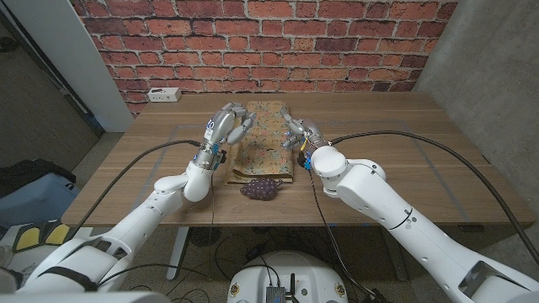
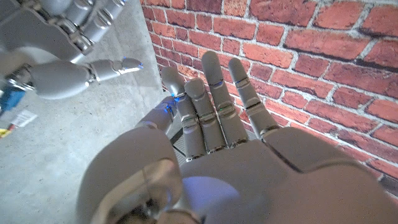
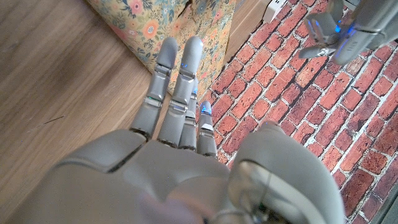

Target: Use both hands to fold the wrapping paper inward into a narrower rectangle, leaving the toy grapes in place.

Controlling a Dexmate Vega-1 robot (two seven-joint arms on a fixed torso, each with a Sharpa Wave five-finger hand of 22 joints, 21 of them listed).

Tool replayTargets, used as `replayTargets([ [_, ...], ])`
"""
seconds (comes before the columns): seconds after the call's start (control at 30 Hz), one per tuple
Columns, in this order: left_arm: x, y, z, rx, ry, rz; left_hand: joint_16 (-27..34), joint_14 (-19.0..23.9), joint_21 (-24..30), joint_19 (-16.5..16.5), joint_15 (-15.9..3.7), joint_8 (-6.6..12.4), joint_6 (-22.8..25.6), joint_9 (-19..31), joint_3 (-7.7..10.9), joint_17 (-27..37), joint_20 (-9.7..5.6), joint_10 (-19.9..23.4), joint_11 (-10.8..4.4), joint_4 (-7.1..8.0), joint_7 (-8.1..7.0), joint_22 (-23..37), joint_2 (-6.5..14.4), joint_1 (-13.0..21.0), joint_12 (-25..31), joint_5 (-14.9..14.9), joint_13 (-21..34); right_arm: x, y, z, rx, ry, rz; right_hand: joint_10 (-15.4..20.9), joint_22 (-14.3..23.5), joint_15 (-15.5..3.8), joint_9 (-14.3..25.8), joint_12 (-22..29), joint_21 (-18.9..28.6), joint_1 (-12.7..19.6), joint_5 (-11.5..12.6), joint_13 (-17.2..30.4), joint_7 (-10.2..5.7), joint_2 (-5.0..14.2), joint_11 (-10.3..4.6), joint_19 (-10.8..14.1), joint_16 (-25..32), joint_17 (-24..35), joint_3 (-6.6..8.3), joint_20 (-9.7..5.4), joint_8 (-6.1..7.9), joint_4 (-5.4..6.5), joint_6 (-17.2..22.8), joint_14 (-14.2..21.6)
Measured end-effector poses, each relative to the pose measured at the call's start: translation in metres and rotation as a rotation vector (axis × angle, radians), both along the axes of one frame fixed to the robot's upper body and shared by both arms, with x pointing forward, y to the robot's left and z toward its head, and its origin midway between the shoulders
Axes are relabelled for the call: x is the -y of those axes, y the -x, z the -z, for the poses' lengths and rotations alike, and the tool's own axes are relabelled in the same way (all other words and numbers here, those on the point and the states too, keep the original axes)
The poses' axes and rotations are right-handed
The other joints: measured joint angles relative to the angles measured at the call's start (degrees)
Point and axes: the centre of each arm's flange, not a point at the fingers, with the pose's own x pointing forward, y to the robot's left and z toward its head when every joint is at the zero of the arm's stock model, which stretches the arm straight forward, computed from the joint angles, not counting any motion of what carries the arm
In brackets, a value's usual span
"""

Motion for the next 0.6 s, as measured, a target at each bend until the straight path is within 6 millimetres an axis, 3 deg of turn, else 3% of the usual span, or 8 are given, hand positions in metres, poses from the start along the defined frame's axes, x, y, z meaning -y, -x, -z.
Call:
replayTargets([
  [0.13, -0.017, 0.003, -0.006, 0.006, 0.025, -0.037, -12.85, -4.27, 0.96, -2.68, -0.94, -6.76, -4.53, -8.90, 3.51, -12.43, 0.90, -5.61, -0.91, -0.58, -1.63, -3.35, -2.51, -4.40, -11.71, 0.36, -14.15, 0.000, 0.002, 0.001, 0.009, -0.009, 0.000, 0.00, -0.03, 0.20, 0.00, -0.43, 0.00, 0.00, -0.25, 0.00, 0.00, 0.00, 0.00, -0.59, -0.11, -0.07, 0.18, 0.14, 0.00, -0.18, 0.00, -0.48],
  [0.23, -0.026, 0.005, -0.011, -0.009, 0.020, -0.078, -19.59, -8.79, 0.36, -4.19, -0.35, -11.68, -9.22, -13.64, 4.69, -18.18, 2.47, -11.04, -1.80, -1.64, -3.85, -6.91, -4.28, -7.30, -18.21, 0.36, -19.97, 0.002, 0.003, 0.001, 0.018, -0.017, 0.004, -0.64, -0.96, 1.46, 0.00, -1.67, -1.31, 0.00, -0.46, -0.23, 0.00, 0.00, 0.01, -2.89, -2.68, -2.08, 0.91, 0.62, 0.00, -0.24, 0.00, -4.41],
  [0.3, -0.030, 0.006, -0.015, -0.023, 0.017, -0.102, -22.83, -12.70, -0.83, -5.45, 0.05, -15.21, -13.17, -16.41, 5.02, -21.06, 4.34, -15.22, -2.13, -1.99, -5.65, -9.41, -4.88, -8.11, -22.77, 0.36, -23.04, 0.002, 0.004, 0.001, 0.023, -0.020, 0.006, -2.78, -1.44, 2.96, -0.18, -3.09, -2.79, -0.19, -0.46, -0.27, -0.25, -0.19, -0.04, -4.85, -5.81, -4.50, 1.44, 1.34, -0.24, -0.34, -0.26, -8.66],
  [0.37, -0.034, 0.008, -0.022, -0.051, 0.000, -0.138, -24.95, -15.88, -2.25, -7.47, 0.40, -18.27, -15.97, -18.77, 4.64, -23.34, 4.87, -19.57, -2.37, -2.45, -7.18, -11.66, -4.88, -8.10, -27.01, 0.36, -25.70, 0.004, 0.006, 0.001, 0.035, -0.025, 0.010, -4.48, -1.75, 4.00, -0.27, -4.36, -4.04, -0.54, -0.46, -0.27, -0.75, -0.54, -0.09, -6.44, -8.75, -6.62, 1.92, 1.79, -0.24, -0.65, -0.76, -12.47],
  [0.43, -0.039, 0.006, -0.028, -0.083, -0.003, -0.169, -26.89, -19.30, -3.86, -10.05, 0.70, -21.13, -17.88, -21.07, 3.89, -25.55, 4.14, -22.90, -3.10, -3.12, -8.06, -13.78, -4.86, -8.06, -30.76, -0.11, -28.44, 0.005, 0.006, 0.001, 0.040, -0.027, 0.013, -5.50, -1.76, 4.54, -0.27, -5.11, -4.75, -0.76, -0.46, -0.27, -0.83, -0.76, -0.10, -7.42, -10.48, -7.91, 2.28, 2.07, -0.24, -0.70, -0.84, -14.49],
  [0.6, -0.042, 0.000, -0.039, -0.191, -0.052, -0.242, -29.90, -24.44, -6.42, -13.26, 0.99, -25.93, -20.54, -25.03, 0.84, -29.78, 2.05, -25.34, -4.53, -3.09, -10.16, -16.28, -4.89, -5.48, -35.92, -1.90, -33.36, 0.007, 0.008, 0.000, 0.058, -0.035, 0.016, -6.39, -1.75, 5.23, -0.26, -5.97, -5.65, -0.76, -0.46, -0.27, -1.05, -0.76, -0.01, -8.50, -12.99, -9.82, 2.90, 2.36, -0.24, -1.32, -1.06, -17.15],
])
